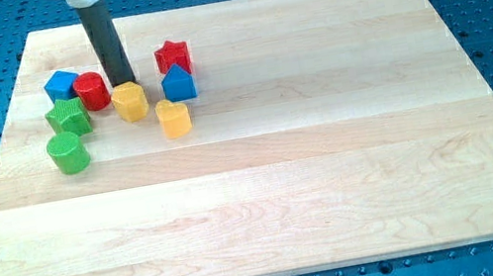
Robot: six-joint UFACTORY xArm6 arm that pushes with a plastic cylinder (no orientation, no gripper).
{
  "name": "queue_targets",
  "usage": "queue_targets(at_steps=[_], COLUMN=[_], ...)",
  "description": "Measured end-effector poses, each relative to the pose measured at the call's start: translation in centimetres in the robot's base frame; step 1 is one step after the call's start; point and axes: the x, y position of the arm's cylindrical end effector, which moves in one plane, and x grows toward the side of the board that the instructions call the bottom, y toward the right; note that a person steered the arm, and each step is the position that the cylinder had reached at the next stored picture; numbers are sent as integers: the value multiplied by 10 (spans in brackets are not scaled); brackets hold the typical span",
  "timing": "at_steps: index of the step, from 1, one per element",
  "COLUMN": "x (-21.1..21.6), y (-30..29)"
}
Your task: Push the red circle into the blue cube
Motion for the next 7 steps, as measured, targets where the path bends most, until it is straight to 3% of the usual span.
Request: queue_targets(at_steps=[2, 3, 7], x=[-105, -130, -129], y=[25, 36, 58])
